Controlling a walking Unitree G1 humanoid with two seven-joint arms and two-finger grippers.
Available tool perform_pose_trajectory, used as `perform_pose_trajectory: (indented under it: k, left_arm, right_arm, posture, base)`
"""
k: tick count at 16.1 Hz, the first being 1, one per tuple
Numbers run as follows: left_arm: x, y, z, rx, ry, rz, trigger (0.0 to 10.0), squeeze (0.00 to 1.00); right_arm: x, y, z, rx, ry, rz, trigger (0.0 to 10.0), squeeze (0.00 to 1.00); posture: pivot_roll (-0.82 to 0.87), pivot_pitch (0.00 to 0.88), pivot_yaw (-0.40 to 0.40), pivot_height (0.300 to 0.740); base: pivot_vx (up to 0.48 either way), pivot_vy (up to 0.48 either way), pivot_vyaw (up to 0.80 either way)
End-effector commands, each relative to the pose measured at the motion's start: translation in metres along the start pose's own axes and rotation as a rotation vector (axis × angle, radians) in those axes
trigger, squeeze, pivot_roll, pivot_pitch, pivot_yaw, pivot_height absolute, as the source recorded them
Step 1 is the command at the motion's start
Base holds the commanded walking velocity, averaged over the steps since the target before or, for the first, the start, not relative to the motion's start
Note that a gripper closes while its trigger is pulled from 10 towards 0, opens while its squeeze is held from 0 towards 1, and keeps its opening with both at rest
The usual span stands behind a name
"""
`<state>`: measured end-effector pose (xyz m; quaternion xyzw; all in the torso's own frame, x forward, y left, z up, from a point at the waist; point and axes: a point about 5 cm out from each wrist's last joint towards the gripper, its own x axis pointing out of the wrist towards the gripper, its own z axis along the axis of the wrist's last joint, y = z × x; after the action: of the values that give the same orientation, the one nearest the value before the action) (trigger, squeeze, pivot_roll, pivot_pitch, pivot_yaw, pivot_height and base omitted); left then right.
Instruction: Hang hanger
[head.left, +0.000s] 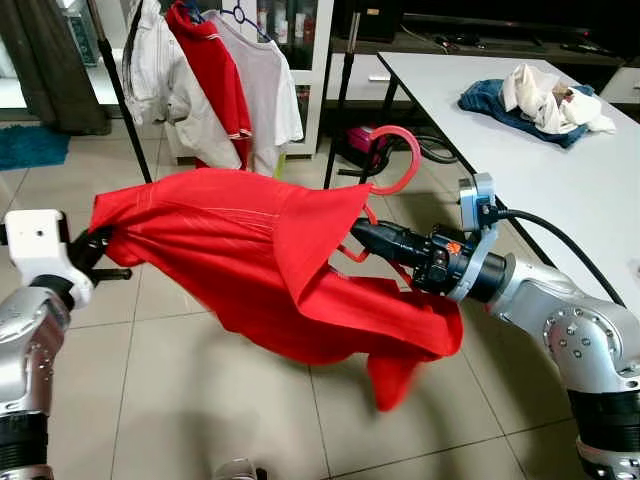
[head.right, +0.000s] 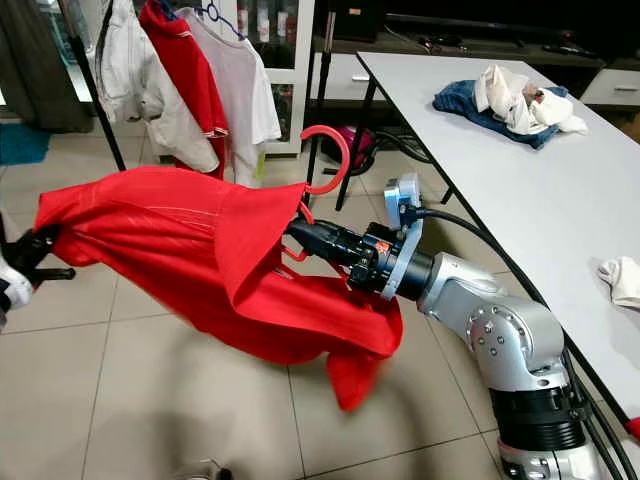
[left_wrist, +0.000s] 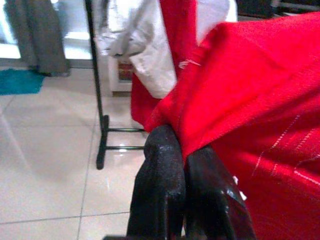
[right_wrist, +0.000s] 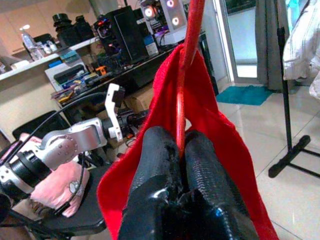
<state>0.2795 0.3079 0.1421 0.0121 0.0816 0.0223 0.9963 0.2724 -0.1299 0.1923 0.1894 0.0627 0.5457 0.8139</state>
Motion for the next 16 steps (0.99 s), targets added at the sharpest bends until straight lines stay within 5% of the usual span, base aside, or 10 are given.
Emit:
perform_pose_trajectory:
  k: [1,4,8,10,11,12,13,16]
  left_arm:
    - [0.002,-0.012,0.006,0.045,-0.016,-0.055,10.0,1.0]
    - [0.001,-0.022,0.012,0.106,-0.048,-0.128,10.0,1.0]
    - [-0.002,-0.056,0.017,0.1,-0.061,-0.289,10.0,1.0]
    - [-0.002,-0.085,0.026,0.053,-0.113,-0.406,10.0,1.0]
    - [0.002,-0.128,0.036,-0.045,-0.154,-0.545,10.0,1.0]
    - [0.003,-0.138,0.037,-0.069,-0.16,-0.572,10.0,1.0]
    - [0.006,-0.169,0.039,-0.132,-0.162,-0.664,10.0,1.0]
    - [0.005,-0.191,0.038,-0.178,-0.145,-0.751,10.0,1.0]
  right_arm:
    - [-0.003,-0.003,0.007,-0.026,-0.017,-0.025,10.0,0.0]
    - [0.006,-0.006,0.008,-0.034,-0.018,-0.082,10.0,0.0]
    - [0.019,-0.019,0.007,-0.025,-0.027,-0.245,10.0,0.0]
    - [0.028,-0.025,0.008,-0.027,-0.054,-0.333,10.0,0.0]
    - [0.043,-0.029,0.006,-0.024,-0.069,-0.392,10.0,0.0]
    - [0.046,-0.029,0.006,-0.021,-0.073,-0.401,10.0,0.0]
    - [0.057,-0.03,0.006,-0.01,-0.097,-0.439,10.0,0.0]
    - [0.066,-0.029,0.008,-0.001,-0.119,-0.466,10.0,0.0]
  posture:
    - [0.0,0.0,-0.071,0.74]
    - [0.0,0.0,-0.073,0.74]
    - [0.0,0.0,-0.082,0.74]
    - [0.0,0.0,-0.092,0.74]
    - [0.0,0.0,-0.098,0.74]
    - [0.0,0.0,-0.099,0.74]
    - [0.0,0.0,-0.099,0.74]
    - [-0.01,0.0,-0.09,0.74]
  base:
    - [0.0,0.0,0.0]
    - [0.0,0.0,0.0]
    - [0.0,0.0,0.0]
    - [0.0,0.0,0.0]
    - [0.0,0.0,0.0]
    - [0.0,0.0,0.0]
    - [0.0,0.0,0.0]
    - [0.0,0.0,0.0]
